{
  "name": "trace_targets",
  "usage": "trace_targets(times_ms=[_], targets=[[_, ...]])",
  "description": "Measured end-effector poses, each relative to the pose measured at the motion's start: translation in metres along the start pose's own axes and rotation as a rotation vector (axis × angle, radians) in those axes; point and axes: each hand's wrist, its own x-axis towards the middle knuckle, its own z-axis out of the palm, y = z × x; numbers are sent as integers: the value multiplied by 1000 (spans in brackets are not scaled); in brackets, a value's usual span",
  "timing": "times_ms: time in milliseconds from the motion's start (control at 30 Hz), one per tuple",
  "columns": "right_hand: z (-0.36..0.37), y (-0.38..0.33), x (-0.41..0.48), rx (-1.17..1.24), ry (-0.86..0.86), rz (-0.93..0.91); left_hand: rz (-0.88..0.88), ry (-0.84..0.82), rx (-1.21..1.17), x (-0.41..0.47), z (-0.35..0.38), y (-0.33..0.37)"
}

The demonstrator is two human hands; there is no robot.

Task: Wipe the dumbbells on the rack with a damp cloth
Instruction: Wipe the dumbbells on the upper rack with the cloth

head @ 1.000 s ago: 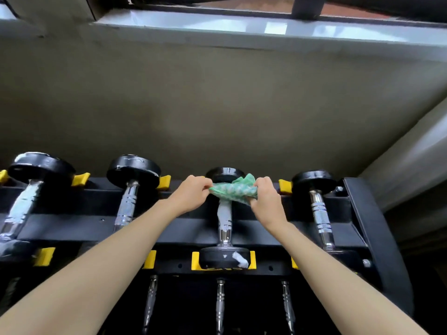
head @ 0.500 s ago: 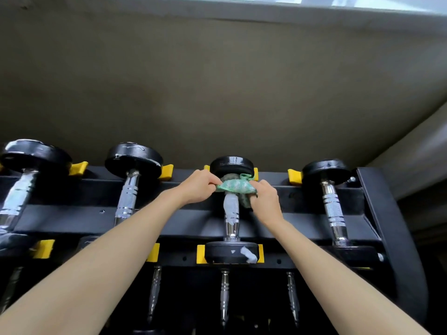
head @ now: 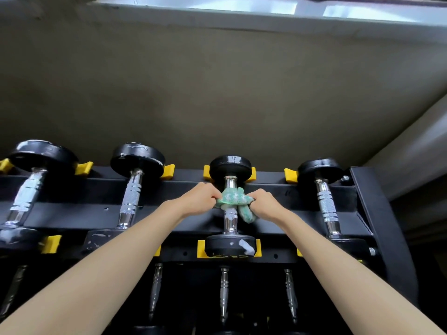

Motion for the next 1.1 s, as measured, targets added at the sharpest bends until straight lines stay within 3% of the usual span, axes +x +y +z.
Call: trace_targets(times_ms=[400, 700, 833, 933, 1100], targets=[[7, 4, -20, 82, -204, 119, -33, -111, -15, -14, 14, 3], [-9, 4, -28, 325, -414, 253, -82, -301, -179, -17, 7, 3], [-30, 3, -36, 592, -499, 297, -78, -353, -347, -15, -8, 9], [-49, -4, -45, 706, -510, 256, -55, -298, -517, -18, -24, 20], [-65, -11, -59, 825, -403, 161, -44, -12, -835, -29, -47, 40]])
